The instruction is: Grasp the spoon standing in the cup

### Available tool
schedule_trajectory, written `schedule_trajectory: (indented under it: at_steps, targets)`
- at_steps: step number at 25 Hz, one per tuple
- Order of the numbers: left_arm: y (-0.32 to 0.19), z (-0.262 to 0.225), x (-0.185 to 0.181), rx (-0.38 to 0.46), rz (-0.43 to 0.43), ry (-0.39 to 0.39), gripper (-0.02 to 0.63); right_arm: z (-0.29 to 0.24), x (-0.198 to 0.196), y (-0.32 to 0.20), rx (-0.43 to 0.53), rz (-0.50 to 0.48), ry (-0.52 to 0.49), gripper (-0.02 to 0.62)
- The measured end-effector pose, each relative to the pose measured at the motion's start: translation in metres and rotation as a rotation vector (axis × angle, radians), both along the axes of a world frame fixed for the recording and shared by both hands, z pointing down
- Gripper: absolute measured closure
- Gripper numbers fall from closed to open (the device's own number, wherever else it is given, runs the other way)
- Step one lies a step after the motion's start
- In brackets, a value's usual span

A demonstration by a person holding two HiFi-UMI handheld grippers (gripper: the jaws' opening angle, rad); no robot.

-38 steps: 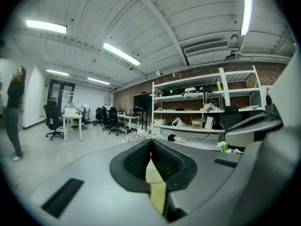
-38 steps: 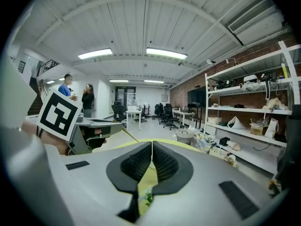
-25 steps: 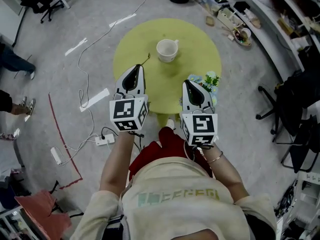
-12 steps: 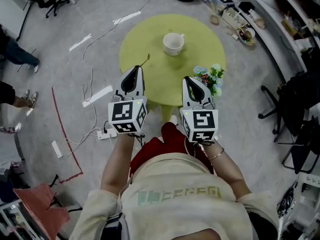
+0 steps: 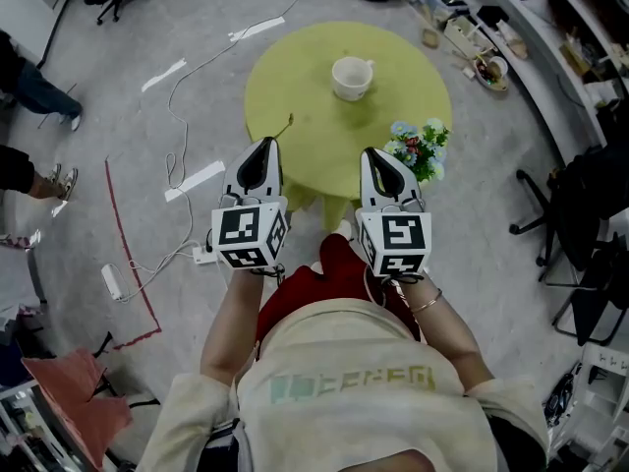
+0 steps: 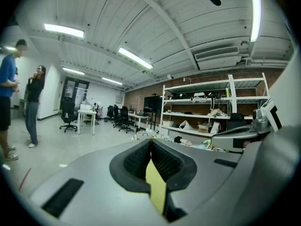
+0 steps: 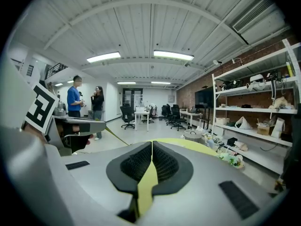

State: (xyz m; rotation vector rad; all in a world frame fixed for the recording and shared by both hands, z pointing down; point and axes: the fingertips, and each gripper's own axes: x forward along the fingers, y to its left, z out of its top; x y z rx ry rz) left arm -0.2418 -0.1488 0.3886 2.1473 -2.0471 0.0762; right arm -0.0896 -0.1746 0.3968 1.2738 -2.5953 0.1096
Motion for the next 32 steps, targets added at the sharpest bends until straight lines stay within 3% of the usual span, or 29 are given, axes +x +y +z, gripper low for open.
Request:
schedule_trajectory:
  at_steps: [19, 32]
  targets:
    - [0.051, 0.013, -0.031, -0.035, -0.090, 0.045, 0.580, 0.012, -0.020, 0.024, -0.046, -0.054, -0.015, 0.558]
    - [0.081, 0.011, -0.031, -0.034, -0.116, 0.045, 0.580, 0.014, -0.021, 0.046, -0.041, -0.102, -0.013, 0.559]
